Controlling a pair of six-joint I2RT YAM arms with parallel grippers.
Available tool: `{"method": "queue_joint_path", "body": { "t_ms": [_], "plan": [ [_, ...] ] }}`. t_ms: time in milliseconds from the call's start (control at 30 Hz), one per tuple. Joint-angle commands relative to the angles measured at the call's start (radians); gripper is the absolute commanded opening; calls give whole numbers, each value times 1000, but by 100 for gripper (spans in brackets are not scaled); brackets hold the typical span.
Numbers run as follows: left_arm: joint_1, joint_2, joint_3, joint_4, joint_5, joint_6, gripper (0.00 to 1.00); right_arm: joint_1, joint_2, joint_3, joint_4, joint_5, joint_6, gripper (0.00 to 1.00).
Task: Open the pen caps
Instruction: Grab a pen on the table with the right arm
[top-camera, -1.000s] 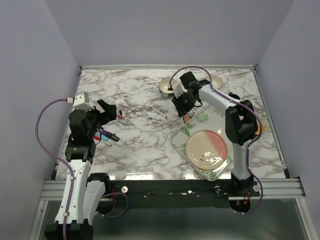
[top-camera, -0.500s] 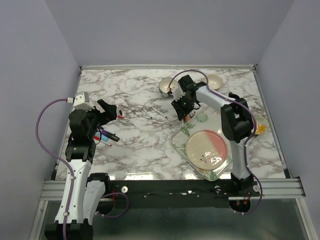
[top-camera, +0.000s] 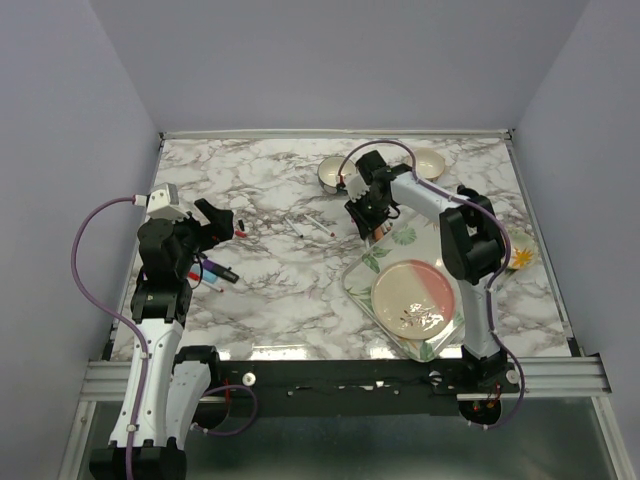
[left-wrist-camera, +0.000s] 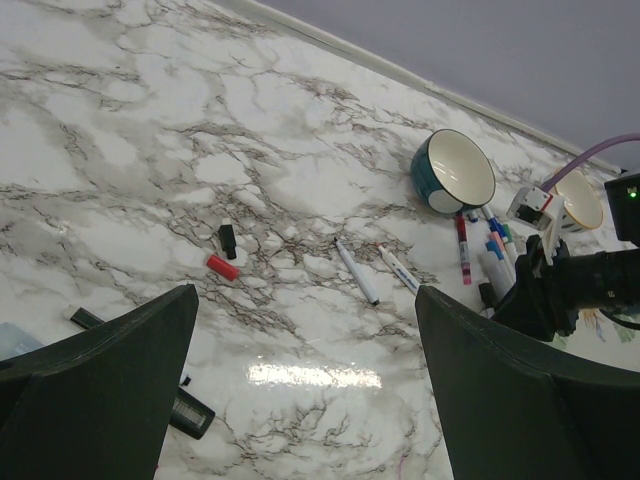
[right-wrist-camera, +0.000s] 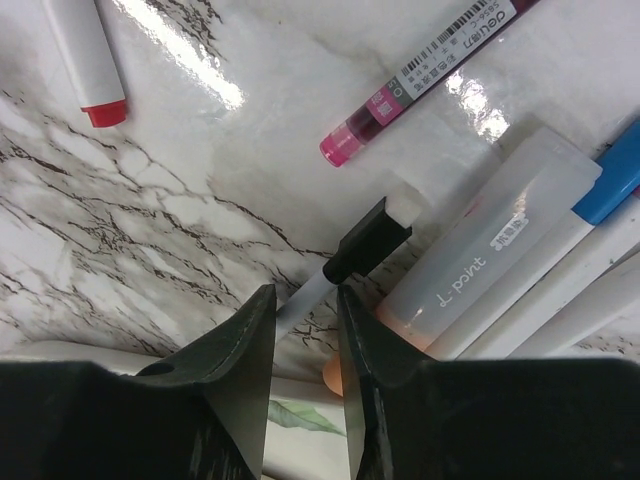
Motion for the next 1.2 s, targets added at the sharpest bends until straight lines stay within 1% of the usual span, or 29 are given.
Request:
{"method": "queue_joint_path", "body": {
  "t_ms": [0,33,67,167,200,233,267,333,367,500,567,633,700,900,1167],
  "plan": [
    [6,-3,-9,13,18,13,99,14,29,2,27,79,6,37],
    [6,-2,-9,15,18,15,99,15,29,0,28,84,9,36],
    [5,-3,-9,15,18,13,99,18,30,0,30,88,12,33],
    [6,-5,-9,15,20,13,99,22,33,2,31,104,18,31],
    [6,-3,-7,15,20,15,99,23,38,2,30,116,22,28],
    [5,-3,-9,15,20,13,99,23,39,5,30,121,27,28],
    [6,-3,-9,15,20,13,99,23,39,5,30,124,35,25],
    [6,-3,-9,15,20,15,99,23,42,10,30,131,42,24],
    [6,-3,-9,15,20,13,99,23,42,13,31,134,50,20],
    [6,-2,-9,15,20,13,99,23,42,22,30,136,62,15],
    [8,1,-9,15,21,13,99,23,42,26,28,127,68,9],
    [8,1,-9,15,20,15,99,23,39,28,30,112,71,6],
    [8,3,-7,16,21,15,99,23,32,28,33,96,71,1],
    [8,8,-12,25,47,13,99,23,-30,19,42,-28,58,1],
    [8,15,-21,67,154,10,99,23,-140,-18,62,-188,23,1]
  ]
}}
